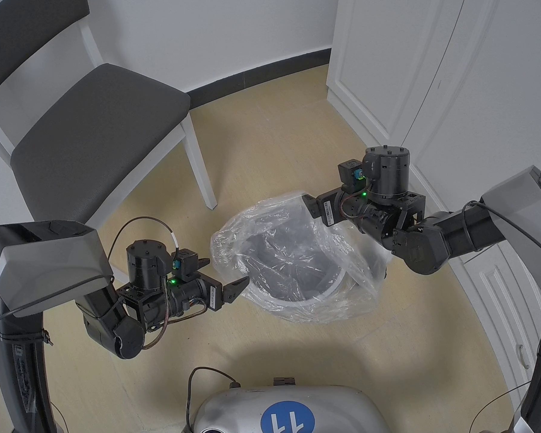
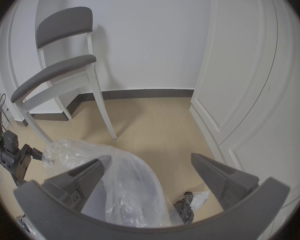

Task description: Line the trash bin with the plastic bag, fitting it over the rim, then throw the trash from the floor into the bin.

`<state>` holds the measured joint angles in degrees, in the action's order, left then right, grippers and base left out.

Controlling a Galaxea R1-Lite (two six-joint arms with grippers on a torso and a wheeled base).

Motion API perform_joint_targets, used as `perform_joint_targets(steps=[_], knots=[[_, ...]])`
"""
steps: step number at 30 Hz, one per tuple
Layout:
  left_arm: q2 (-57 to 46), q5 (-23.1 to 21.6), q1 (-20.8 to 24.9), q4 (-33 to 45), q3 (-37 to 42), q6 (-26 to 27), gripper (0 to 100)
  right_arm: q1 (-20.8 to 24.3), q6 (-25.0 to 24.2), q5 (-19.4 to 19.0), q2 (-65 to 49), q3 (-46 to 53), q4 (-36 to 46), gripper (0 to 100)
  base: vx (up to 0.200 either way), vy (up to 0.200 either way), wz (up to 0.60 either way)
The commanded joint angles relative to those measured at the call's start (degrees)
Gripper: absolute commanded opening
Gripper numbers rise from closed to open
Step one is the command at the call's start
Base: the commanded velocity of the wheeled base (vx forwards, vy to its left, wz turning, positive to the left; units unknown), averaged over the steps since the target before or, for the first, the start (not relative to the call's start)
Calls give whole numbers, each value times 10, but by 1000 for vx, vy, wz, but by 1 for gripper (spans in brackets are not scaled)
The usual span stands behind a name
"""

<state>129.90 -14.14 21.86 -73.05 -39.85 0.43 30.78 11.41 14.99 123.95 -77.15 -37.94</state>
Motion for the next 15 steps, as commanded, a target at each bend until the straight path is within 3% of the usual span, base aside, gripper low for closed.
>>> perform_joint_targets(steps=[1, 4, 11, 15], knots=[[1, 1, 0, -4, -9, -8, 100, -6, -5, -4, 30, -51, -9, 100, 0, 0, 0], [2, 2, 0, -4, -12, -8, 100, -9, -4, -4, 66, -85, -21, 100, 0, 0, 0], [1, 3, -1, -5, -17, -8, 100, -21, -4, -4, 211, -269, -50, 100, 0, 0, 0], [1, 3, -1, -5, -17, -9, 100, -15, -4, -4, 259, -312, -51, 100, 0, 0, 0]])
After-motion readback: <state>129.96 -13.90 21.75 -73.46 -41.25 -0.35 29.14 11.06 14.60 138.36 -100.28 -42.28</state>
